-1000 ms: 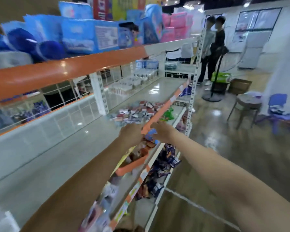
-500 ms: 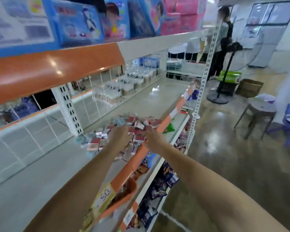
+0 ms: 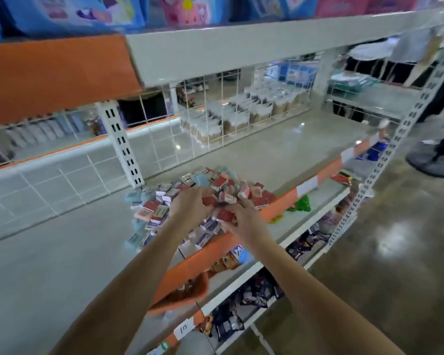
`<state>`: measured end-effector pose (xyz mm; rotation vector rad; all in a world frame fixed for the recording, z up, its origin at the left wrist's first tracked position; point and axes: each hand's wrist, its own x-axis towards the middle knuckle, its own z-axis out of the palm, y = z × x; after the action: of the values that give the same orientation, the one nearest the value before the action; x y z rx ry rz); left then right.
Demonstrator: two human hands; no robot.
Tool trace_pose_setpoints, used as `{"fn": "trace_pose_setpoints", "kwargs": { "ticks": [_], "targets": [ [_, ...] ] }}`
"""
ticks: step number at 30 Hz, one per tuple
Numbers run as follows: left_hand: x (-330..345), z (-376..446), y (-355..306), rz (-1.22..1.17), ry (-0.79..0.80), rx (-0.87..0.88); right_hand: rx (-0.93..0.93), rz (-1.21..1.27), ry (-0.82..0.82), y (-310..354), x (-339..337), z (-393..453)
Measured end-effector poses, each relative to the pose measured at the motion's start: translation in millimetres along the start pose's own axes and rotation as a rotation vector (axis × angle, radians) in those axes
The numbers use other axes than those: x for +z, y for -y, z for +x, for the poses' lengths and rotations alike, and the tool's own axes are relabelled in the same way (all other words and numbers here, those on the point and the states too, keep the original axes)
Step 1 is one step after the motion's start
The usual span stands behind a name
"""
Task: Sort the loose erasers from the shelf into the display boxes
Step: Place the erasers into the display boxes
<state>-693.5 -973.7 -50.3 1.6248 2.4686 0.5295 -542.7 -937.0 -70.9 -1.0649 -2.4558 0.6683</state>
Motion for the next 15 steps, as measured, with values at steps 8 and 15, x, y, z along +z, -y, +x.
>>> {"fn": "trace_pose_setpoints", "kwargs": {
  "ticks": [8, 15],
  "targets": [
    [-10, -34, 20, -0.147, -0.185, -0.230, -0.206, 0.168, -0.057, 6, -1, 19],
    [-37, -100, 51, -0.294, -0.467, -0.422, -0.375, 0.278, -0.041, 58, 36, 16]
  ]
}}
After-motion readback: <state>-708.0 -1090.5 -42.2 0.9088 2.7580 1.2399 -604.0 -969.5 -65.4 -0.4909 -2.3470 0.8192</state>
